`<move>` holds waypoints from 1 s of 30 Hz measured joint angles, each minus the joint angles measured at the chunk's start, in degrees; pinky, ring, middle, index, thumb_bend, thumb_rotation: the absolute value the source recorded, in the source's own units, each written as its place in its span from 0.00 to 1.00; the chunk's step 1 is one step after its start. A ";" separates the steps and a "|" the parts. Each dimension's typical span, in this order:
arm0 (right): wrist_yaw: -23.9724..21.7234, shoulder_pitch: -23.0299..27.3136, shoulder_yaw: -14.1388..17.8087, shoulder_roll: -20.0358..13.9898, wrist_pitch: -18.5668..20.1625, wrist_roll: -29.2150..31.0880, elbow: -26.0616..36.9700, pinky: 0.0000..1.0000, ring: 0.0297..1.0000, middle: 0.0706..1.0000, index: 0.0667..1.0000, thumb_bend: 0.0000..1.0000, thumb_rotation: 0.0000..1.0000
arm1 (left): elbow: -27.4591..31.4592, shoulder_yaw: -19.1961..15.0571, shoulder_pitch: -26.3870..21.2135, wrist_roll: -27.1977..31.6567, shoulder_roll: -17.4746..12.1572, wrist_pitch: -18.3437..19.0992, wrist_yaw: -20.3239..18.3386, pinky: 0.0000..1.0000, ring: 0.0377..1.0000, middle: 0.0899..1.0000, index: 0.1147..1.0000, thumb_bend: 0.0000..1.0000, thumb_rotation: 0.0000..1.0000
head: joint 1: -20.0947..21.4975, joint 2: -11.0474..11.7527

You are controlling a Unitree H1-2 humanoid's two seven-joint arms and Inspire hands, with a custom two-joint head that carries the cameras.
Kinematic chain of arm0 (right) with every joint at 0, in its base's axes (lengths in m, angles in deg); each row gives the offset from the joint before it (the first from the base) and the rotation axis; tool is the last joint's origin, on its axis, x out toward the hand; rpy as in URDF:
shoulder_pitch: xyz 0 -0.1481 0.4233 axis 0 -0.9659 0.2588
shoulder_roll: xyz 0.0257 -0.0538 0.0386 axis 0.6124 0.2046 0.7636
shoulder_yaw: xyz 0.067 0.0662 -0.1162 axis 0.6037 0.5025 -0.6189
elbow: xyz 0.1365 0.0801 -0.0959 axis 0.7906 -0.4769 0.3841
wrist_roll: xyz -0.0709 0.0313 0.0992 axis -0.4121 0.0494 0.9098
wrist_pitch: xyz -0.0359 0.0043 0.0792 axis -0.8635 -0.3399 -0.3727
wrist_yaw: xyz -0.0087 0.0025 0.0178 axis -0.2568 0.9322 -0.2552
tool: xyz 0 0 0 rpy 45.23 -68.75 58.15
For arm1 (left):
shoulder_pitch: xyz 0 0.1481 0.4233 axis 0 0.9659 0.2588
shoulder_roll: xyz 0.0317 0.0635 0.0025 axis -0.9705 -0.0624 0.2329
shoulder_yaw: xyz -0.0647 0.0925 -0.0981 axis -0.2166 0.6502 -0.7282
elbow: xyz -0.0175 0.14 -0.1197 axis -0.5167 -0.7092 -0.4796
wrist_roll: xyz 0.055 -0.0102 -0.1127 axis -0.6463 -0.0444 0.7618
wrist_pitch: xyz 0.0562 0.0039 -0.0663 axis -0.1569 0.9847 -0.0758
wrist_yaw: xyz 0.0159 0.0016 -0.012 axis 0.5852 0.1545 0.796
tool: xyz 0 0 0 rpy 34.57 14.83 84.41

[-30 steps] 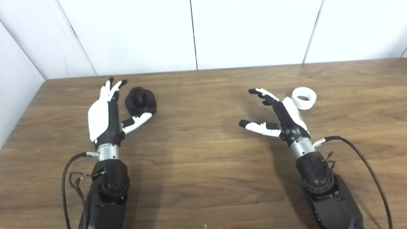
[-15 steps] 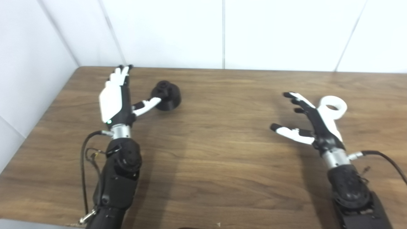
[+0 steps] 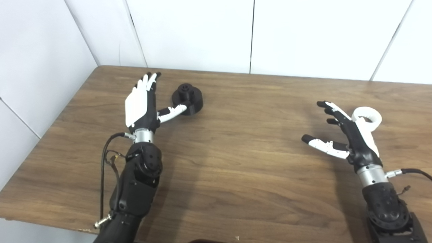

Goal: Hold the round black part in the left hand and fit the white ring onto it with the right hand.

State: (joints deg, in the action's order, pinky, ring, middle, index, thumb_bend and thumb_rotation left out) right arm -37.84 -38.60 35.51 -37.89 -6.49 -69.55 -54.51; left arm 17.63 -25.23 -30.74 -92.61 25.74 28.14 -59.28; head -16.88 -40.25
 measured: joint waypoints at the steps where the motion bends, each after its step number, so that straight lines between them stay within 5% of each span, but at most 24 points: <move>1: 0.00 0.03 -0.01 -0.01 -0.23 0.00 0.00 0.81 0.88 0.90 0.83 0.78 0.42 | -0.33 0.43 -0.63 -0.11 -0.75 0.42 -0.78 1.00 1.00 1.00 0.84 1.00 0.54 | 0.00 0.00; 9: -0.02 0.06 0.02 -0.07 -0.36 0.27 0.03 0.81 0.88 0.90 0.84 0.76 0.40 | -3.30 3.91 -4.98 -0.57 -4.58 4.29 -6.87 1.00 1.00 1.00 0.77 1.00 0.53 | 0.18 -0.09; 30: -0.02 0.02 0.56 -0.12 -0.08 -0.23 0.77 0.80 0.87 0.91 0.84 0.76 0.41 | -8.86 9.03 -6.43 -1.78 -6.59 4.39 -8.92 1.00 1.00 1.00 0.76 1.00 0.54 | 1.32 -0.44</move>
State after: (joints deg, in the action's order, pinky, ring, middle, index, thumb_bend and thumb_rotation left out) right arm -37.87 -38.58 36.07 -38.01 -6.56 -69.78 -53.73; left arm 8.76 -16.20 -37.18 -94.39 19.16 32.53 -68.20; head -15.56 -40.69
